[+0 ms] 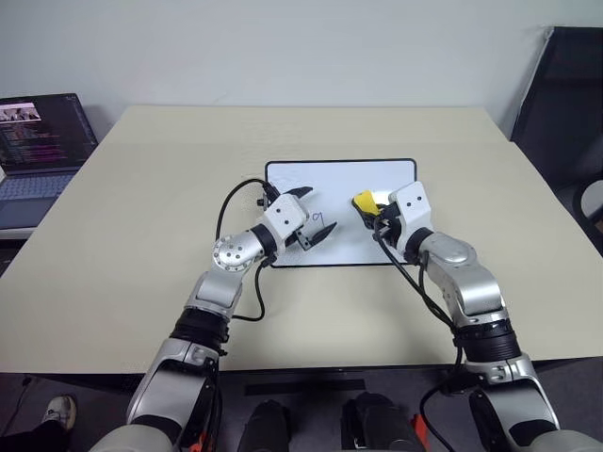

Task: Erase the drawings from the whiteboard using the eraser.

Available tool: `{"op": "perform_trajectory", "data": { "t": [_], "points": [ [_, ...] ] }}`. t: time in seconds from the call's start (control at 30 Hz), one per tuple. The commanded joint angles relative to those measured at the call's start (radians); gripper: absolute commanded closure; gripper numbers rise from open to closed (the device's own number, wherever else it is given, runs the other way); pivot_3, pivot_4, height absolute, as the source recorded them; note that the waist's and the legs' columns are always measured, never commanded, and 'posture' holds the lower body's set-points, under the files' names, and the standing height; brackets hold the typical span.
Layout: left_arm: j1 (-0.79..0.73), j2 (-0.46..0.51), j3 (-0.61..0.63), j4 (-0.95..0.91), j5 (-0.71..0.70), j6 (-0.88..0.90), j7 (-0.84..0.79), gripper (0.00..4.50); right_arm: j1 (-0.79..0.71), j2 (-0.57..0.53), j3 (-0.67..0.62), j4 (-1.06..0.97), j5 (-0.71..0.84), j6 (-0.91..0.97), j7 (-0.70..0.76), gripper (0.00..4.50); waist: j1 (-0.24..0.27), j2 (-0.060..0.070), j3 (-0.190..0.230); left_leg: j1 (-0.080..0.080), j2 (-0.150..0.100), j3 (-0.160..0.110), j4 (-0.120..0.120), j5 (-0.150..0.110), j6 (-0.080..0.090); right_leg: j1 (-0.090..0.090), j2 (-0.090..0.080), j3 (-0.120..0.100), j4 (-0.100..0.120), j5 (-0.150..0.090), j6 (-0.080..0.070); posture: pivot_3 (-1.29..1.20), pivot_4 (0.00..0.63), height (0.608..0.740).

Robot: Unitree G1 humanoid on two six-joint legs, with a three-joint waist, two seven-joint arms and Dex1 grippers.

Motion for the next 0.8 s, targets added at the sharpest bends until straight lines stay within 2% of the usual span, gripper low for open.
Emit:
{"op": "perform_trajectory", "data": {
  "t": [0.03,0.3,0.5,0.7,0.8],
  "points": [
    [-0.028,-0.001,0.008,-0.008,-0.005,-0.025,0.002,0.00,0.033,-0.006,0.007,0.053,0.000,0.058,-0.007,3.51,0.000,0.000,0.000,0.000,0.000,0.000,0.000,0.000,0.000,0.000,0.000,0.000,0.000,0.000,0.000,0.00,0.150,0.740],
    [0.034,0.011,0.012,-0.087,-0.014,0.001,0.000,0.00,0.085,0.028,-0.034,-0.106,0.034,0.007,-0.050,3.51,0.000,0.000,0.001,-0.003,0.000,-0.001,-0.001,0.000,0.000,-0.002,0.000,-0.001,-0.002,0.000,0.000,0.00,0.150,0.740],
    [0.178,0.009,0.014,-0.283,-0.009,0.087,0.043,0.00,0.170,0.036,0.017,-0.272,0.030,0.023,-0.076,3.51,0.001,0.000,0.001,-0.010,0.000,-0.001,-0.004,0.000,0.000,-0.009,-0.001,-0.001,-0.003,-0.001,0.001,0.00,0.150,0.740],
    [0.388,0.013,0.069,-0.480,-0.029,0.182,0.111,0.00,0.197,0.028,0.071,-0.279,-0.010,-0.085,-0.080,3.51,0.000,0.000,0.004,-0.010,0.000,0.000,-0.007,0.000,0.000,-0.011,-0.001,0.000,-0.004,-0.001,0.001,0.00,0.150,0.740],
    [0.441,0.020,0.081,-0.528,-0.026,0.211,0.122,0.00,0.189,0.040,0.083,-0.248,-0.016,-0.119,-0.083,3.51,0.002,0.001,0.005,-0.010,0.000,-0.001,-0.007,0.000,0.000,-0.011,-0.001,-0.001,-0.004,-0.002,0.000,0.00,0.150,0.740]
  ]
}}
